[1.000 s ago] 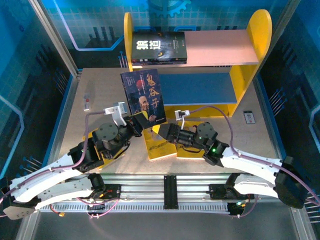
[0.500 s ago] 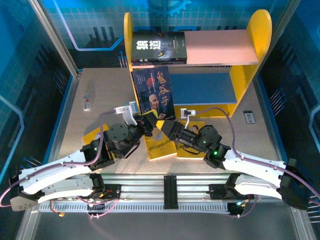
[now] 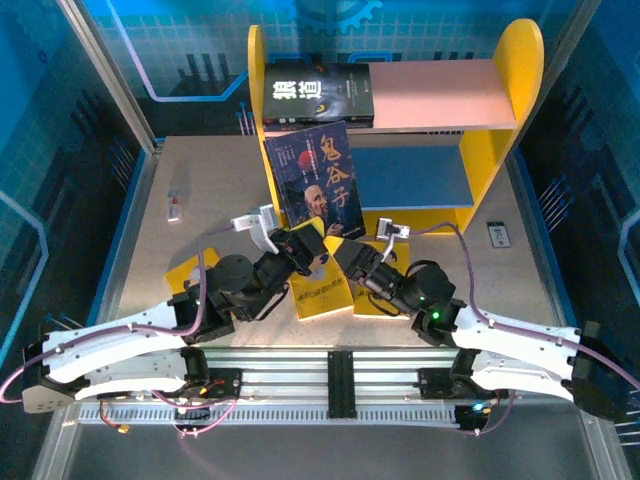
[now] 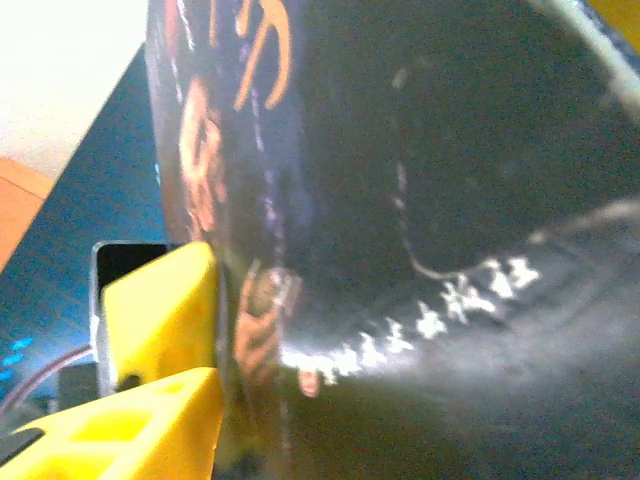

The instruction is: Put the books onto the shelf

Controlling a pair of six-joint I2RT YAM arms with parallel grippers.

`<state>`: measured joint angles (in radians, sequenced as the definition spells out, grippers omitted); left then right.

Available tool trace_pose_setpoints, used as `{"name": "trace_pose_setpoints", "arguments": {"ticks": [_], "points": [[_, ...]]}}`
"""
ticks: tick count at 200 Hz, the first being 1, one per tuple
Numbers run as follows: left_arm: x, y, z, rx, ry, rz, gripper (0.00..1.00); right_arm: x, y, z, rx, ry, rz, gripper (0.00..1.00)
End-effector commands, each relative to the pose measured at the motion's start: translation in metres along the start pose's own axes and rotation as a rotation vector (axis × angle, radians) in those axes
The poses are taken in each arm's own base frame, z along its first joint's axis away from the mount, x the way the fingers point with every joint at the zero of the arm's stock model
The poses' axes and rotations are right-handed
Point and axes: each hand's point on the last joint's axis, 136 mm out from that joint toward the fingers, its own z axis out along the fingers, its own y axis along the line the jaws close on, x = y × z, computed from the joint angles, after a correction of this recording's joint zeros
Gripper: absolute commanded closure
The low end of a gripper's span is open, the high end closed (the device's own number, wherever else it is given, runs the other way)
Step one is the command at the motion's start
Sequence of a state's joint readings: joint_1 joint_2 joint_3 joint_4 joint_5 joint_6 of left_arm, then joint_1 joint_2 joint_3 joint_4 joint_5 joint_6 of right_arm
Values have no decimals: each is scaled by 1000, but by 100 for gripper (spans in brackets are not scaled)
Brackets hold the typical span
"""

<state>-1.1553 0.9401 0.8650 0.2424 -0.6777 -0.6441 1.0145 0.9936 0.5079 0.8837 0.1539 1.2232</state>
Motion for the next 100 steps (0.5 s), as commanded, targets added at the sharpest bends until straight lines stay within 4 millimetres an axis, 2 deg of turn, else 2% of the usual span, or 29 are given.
{"name": "trace_pose_setpoints", "arguments": {"ticks": [1,95,100], "points": [[-20,-14,-2,48,-83,-52,100,-19,24,-6,-51,-83,-67,47],[-12,-14,0,45,-63,-57,100,-37,59,-12,-87,-127,-277,83],[-13,-15,-1,41,-63,-53,95,-39,62,-13,-88,-130,-294,84]]}}
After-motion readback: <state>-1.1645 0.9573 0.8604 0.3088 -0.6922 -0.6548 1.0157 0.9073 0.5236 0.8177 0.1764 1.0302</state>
